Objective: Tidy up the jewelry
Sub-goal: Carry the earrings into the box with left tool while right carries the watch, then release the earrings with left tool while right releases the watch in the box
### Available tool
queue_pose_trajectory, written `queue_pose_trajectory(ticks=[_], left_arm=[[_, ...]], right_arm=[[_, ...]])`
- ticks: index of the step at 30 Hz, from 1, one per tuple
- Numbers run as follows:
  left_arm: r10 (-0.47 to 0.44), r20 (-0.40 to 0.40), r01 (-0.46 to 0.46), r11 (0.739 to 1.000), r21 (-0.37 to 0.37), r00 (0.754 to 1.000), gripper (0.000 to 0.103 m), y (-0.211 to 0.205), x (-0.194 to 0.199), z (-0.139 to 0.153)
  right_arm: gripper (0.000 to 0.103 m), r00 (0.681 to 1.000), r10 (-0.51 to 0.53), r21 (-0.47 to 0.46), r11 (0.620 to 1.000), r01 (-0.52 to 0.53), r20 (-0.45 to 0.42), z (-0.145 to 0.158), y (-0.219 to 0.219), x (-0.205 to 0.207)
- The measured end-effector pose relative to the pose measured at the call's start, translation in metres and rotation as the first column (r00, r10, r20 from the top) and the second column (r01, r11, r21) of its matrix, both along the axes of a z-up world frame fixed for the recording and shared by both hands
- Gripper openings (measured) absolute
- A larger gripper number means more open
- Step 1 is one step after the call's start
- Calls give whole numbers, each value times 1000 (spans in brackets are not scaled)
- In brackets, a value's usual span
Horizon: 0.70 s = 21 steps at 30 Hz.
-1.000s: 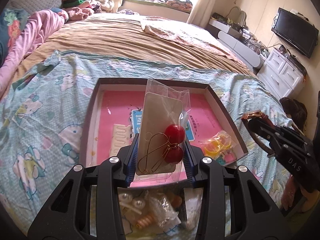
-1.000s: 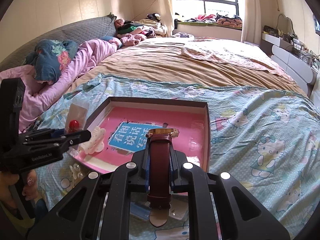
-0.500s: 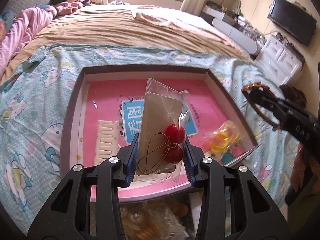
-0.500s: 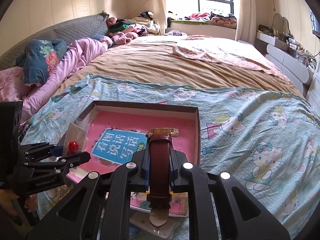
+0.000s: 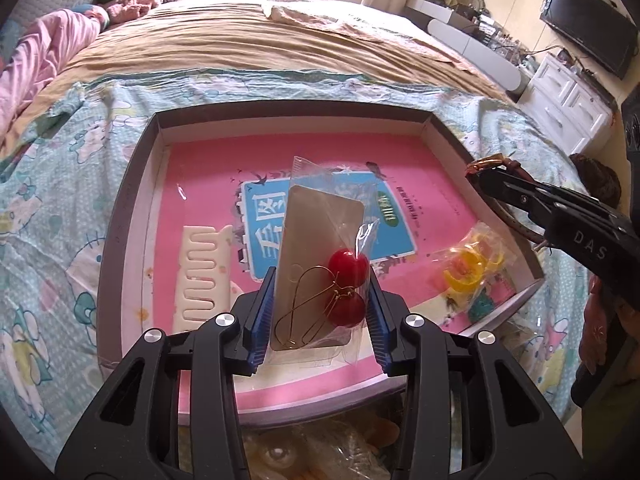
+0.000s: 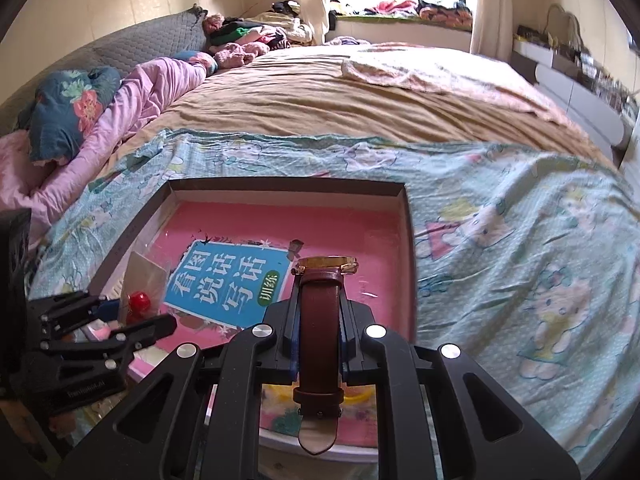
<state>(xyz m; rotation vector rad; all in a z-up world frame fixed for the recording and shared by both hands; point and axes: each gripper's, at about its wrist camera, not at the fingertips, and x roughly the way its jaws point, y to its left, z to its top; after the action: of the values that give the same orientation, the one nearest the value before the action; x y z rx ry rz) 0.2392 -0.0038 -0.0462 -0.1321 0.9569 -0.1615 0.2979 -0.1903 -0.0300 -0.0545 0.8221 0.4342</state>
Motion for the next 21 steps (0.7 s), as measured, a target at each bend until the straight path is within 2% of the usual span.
queue_pose_trajectory(ticks=[11,14,16,19,21], left_arm=[[1,4,-1,1000,16,1000,40,2,0,1],[0,11,0,1000,22,1000,47,1,-2,4],[5,14,-5,1000,18,1000,48,2,-3,5],[9,19,-9,1000,9,1000,53,1,-5,8],[8,29,-8,1000,8,1000,55,0,-7,13]], right_arm=[[15,999,1,14,1000,0,-45,-14,3,4],[24,999,-5,17,1000,6,-44,-14,2,0],[36,1000,-13,17,1000,14,-27,-10,-1,-4],[37,1000,-22,30,999,22,-6,-2,-7,-9],[44,999,-32,41,999,32,7,3,-11,-12]])
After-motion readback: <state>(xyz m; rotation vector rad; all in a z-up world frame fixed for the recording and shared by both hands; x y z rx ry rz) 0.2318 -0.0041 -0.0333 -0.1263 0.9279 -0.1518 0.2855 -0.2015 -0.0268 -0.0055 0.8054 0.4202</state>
